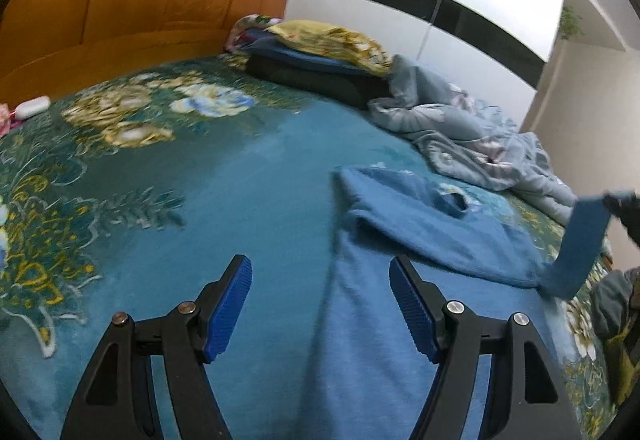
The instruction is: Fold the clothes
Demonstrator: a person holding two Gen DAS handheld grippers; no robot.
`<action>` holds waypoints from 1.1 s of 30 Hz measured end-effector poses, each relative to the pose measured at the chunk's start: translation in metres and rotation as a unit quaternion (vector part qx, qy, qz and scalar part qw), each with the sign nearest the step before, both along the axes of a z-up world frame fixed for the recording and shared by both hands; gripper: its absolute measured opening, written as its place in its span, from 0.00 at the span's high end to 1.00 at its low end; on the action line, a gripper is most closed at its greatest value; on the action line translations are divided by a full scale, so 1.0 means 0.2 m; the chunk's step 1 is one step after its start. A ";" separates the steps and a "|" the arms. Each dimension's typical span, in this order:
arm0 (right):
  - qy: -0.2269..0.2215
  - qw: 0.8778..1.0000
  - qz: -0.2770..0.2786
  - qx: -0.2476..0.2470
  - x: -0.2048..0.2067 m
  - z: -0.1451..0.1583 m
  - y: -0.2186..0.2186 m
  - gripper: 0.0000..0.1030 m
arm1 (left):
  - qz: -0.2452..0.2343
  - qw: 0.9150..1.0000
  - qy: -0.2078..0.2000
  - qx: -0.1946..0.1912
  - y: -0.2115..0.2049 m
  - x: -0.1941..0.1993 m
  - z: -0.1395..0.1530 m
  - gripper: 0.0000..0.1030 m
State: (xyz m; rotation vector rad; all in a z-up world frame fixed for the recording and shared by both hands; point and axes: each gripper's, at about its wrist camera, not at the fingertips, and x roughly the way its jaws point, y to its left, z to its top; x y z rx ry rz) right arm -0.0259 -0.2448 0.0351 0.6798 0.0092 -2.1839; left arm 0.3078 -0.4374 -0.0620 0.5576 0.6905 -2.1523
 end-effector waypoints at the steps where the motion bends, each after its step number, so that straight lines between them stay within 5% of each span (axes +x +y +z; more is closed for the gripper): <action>1: -0.001 1.000 0.024 0.008 0.04 -0.01 -0.10 0.97 | 0.005 1.000 0.001 0.007 -0.02 0.02 0.00 0.29; 6: -0.049 0.988 0.135 0.048 0.26 -0.14 -0.62 0.97 | 0.011 0.999 0.009 0.046 -0.09 0.11 -0.03 0.29; 12: -0.074 0.973 0.186 0.118 0.52 -0.37 -1.01 0.97 | 0.025 0.998 -0.009 0.051 -0.12 0.19 -0.07 0.29; 16: -0.048 0.961 0.202 0.181 0.65 -0.54 -1.12 0.97 | 0.033 0.997 -0.003 0.072 -0.16 0.22 -0.10 0.29; 23: 0.013 0.951 0.222 0.213 0.78 -0.61 -1.08 0.90 | 0.024 0.994 0.019 0.102 -0.19 0.20 -0.12 0.29; 25: 0.011 0.952 0.233 0.200 0.77 -0.57 -1.04 0.73 | 0.018 0.994 0.025 0.105 -0.19 0.18 -0.12 0.29; 27: 0.012 0.955 0.237 0.176 0.77 -0.52 -0.95 0.62 | 0.006 0.993 0.036 0.112 -0.21 0.15 -0.10 0.29; 33: -0.025 0.980 0.166 0.105 0.60 -0.45 -0.54 0.56 | -0.056 0.989 0.065 0.119 -0.24 -0.02 -0.02 0.29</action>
